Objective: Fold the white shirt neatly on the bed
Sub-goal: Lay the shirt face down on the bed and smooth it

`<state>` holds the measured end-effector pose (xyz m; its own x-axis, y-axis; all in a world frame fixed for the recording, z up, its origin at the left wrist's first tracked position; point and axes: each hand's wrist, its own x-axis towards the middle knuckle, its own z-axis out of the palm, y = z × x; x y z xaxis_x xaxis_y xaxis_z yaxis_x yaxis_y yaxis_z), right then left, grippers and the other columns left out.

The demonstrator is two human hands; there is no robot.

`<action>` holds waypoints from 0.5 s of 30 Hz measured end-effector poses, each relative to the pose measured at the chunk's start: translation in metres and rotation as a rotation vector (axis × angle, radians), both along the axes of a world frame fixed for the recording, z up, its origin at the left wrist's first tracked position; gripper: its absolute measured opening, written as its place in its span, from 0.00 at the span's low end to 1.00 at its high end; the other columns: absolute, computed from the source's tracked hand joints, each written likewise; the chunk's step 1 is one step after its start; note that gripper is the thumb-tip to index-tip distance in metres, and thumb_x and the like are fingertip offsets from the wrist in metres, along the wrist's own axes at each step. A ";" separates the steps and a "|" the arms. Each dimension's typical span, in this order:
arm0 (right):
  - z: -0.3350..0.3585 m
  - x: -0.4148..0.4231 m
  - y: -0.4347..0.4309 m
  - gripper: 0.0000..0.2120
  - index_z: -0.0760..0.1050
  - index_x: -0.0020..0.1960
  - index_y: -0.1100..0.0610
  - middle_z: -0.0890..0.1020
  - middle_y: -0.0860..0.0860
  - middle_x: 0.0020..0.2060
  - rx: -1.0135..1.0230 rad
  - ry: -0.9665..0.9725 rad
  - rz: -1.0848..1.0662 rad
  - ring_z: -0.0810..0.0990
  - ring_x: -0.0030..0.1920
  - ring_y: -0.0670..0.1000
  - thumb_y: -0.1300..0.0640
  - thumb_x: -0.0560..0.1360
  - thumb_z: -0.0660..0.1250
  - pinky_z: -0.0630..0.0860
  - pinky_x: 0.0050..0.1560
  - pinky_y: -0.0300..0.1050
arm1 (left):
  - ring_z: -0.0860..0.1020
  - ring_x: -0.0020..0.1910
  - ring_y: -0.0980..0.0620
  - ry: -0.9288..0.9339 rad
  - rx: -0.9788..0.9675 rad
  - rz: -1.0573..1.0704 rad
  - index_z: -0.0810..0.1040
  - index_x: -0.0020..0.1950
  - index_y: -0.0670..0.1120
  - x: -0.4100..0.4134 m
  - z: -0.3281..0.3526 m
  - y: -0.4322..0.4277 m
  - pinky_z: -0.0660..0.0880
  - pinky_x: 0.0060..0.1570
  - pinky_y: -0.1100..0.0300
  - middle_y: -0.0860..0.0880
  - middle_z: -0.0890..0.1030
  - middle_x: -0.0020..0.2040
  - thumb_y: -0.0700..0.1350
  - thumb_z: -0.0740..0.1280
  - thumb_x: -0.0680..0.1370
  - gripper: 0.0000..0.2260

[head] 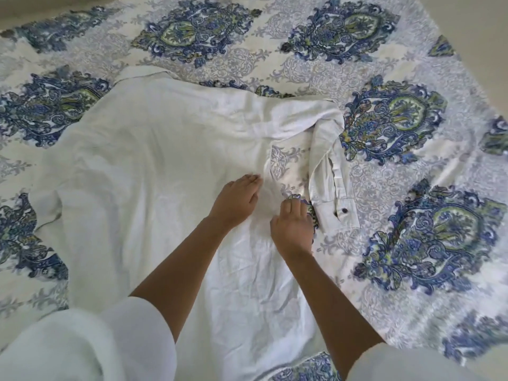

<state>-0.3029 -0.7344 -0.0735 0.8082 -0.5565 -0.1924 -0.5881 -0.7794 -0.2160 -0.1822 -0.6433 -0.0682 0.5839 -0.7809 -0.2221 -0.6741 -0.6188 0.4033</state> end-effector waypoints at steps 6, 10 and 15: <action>-0.006 -0.016 -0.004 0.11 0.73 0.54 0.65 0.77 0.60 0.53 0.213 0.110 -0.206 0.75 0.56 0.59 0.63 0.73 0.61 0.74 0.51 0.50 | 0.73 0.55 0.43 -0.152 0.057 0.196 0.77 0.52 0.39 -0.014 0.015 -0.045 0.69 0.44 0.53 0.42 0.76 0.51 0.41 0.57 0.79 0.11; -0.007 -0.021 -0.011 0.10 0.76 0.45 0.64 0.80 0.58 0.43 0.163 0.000 -0.136 0.78 0.48 0.59 0.60 0.67 0.69 0.75 0.42 0.48 | 0.75 0.56 0.43 0.108 0.185 0.516 0.78 0.53 0.39 -0.018 0.018 -0.070 0.72 0.48 0.54 0.42 0.78 0.53 0.42 0.57 0.79 0.12; -0.007 -0.030 -0.009 0.08 0.73 0.29 0.60 0.76 0.54 0.25 0.099 -0.123 -0.034 0.77 0.27 0.55 0.65 0.56 0.73 0.68 0.20 0.37 | 0.78 0.52 0.44 0.180 0.206 0.661 0.78 0.52 0.39 -0.026 0.020 -0.088 0.70 0.41 0.57 0.43 0.80 0.52 0.37 0.59 0.77 0.09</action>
<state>-0.3330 -0.7431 -0.0804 0.8101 -0.5671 -0.1484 -0.5781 -0.7311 -0.3623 -0.2080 -0.7309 -0.0481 0.8609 -0.2076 -0.4645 -0.0652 -0.9505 0.3039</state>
